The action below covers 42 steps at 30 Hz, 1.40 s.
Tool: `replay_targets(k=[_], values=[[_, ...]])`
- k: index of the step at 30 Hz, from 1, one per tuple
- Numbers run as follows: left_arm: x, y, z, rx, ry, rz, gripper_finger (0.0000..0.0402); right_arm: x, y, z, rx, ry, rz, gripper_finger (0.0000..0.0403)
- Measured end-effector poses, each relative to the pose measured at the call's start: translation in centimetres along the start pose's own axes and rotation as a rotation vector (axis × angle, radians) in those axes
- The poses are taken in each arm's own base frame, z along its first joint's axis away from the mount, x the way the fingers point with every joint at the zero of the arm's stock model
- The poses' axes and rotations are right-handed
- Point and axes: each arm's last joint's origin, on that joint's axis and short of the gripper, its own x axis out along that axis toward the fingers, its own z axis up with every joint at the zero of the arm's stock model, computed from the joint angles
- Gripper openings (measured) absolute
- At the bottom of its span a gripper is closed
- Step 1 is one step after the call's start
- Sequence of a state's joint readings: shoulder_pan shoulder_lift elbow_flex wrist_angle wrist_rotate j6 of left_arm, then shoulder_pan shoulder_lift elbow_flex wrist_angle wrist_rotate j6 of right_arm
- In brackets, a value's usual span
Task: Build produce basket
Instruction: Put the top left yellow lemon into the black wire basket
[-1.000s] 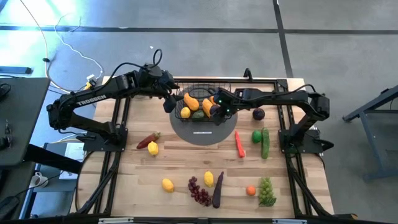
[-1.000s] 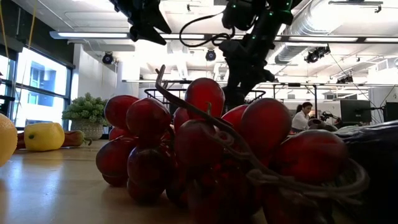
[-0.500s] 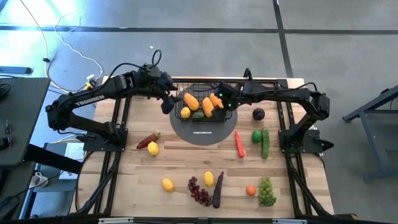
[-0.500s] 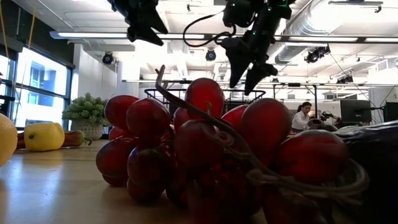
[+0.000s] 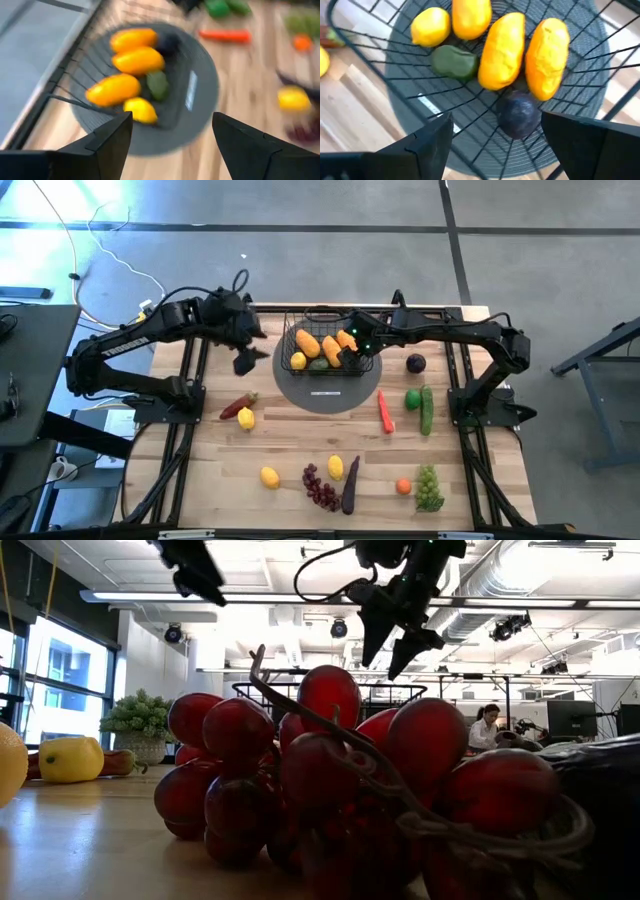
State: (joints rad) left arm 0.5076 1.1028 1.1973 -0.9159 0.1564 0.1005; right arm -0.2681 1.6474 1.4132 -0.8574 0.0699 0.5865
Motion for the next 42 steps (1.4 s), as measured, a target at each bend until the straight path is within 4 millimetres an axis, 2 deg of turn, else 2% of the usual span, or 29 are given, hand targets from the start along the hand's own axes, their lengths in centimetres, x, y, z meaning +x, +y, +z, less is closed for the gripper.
replay_targets(k=[8, 16, 21, 25, 34, 42], values=[[-0.1, -1.6, -1.6, 0.297, 0.151, -0.121, 0.0262, -0.1, 0.7, -0.4, 0.018, 0.005, 0.012, 0.0282], [0.1, -3.9, -2.6, 0.553, 0.220, -0.237, 0.0262, -0.1, 0.7, -0.5, -0.040, 0.006, 0.013, 0.0282], [1.2, -5.5, -3.9, 0.717, 0.260, -0.319, 0.0261, -0.3, 0.2, -0.2, -0.061, 0.009, 0.024, 0.0282], [2.3, -6.5, -4.8, 0.811, 0.309, -0.345, 0.0261, -1.6, -0.4, 0.0, -0.062, -0.022, 0.032, 0.0282], [5.4, -8.5, -6.9, 0.936, 0.451, -0.421, 0.0261, -5.0, -2.1, 0.5, -0.026, -0.112, 0.055, 0.0282], [8.5, -10.0, -8.0, 0.981, 0.596, -0.474, 0.0261, -5.6, -2.4, 0.6, -0.033, -0.130, 0.057, 0.0282]])
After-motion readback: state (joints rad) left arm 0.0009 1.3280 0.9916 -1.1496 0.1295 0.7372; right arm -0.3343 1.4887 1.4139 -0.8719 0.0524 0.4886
